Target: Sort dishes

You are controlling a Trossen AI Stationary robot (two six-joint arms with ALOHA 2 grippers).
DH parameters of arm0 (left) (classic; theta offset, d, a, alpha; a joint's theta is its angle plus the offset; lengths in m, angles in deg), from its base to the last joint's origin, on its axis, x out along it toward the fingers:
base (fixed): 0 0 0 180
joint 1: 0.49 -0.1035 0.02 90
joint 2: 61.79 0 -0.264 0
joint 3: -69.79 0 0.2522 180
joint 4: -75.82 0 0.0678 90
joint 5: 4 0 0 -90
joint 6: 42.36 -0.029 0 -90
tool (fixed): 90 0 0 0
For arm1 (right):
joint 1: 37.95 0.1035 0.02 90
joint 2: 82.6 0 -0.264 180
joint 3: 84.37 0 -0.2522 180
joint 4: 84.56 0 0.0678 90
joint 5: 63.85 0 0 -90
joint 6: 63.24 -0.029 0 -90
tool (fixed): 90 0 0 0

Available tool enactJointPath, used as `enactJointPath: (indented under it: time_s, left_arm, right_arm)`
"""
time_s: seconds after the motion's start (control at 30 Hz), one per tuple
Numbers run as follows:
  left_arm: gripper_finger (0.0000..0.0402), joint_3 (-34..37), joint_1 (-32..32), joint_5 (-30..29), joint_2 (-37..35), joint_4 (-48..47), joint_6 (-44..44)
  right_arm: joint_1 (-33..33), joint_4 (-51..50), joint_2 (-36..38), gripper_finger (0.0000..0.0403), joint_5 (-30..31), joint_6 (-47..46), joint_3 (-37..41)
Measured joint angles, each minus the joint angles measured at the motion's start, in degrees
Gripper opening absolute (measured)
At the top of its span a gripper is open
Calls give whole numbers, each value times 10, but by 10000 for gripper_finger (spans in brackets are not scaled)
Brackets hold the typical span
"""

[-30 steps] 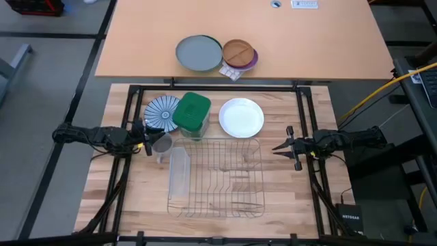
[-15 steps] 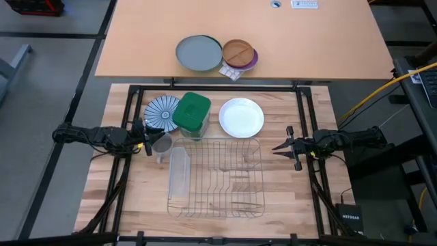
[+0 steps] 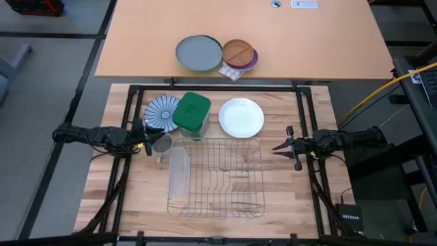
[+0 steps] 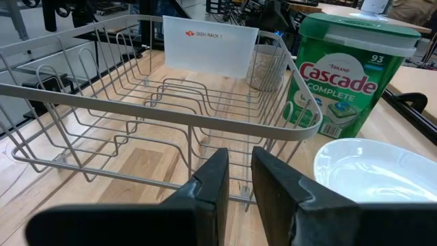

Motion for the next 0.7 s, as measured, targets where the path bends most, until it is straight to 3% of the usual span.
enactJointPath:
  time_s: [0.4,0.7]
  left_arm:
    - [84,0,0,0,0,0,0]
    - [84,0,0,0,0,0,0]
  right_arm:
    - [0,0,0,69,0,1,0]
    - [0,3,0,69,0,56,0]
